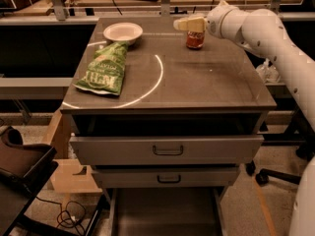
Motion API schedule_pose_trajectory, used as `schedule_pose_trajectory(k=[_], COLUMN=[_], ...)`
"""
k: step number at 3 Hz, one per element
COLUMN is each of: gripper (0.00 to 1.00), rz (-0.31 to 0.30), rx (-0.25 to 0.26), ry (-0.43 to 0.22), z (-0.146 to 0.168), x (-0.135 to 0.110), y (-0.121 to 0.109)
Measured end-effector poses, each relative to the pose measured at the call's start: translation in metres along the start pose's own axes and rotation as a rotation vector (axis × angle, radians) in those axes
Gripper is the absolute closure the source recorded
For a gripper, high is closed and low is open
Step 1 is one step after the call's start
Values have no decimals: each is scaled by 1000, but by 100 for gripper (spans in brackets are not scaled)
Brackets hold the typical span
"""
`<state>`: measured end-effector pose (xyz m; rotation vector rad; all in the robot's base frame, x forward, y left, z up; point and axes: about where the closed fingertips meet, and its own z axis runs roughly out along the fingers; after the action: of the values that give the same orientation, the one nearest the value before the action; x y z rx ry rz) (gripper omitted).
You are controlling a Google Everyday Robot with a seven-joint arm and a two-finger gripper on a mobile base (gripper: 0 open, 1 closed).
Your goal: Place coke can into bottom drawer
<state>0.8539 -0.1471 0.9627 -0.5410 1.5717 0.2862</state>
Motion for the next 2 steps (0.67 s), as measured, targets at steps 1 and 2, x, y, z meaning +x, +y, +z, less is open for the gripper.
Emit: schedule_pose_trajectory(k=[1, 2], gripper=[0, 0], rz=[34, 68], rx=[-6, -12], ry=[-11, -28], z=[17, 29], x=[8, 17], y=[-2, -3])
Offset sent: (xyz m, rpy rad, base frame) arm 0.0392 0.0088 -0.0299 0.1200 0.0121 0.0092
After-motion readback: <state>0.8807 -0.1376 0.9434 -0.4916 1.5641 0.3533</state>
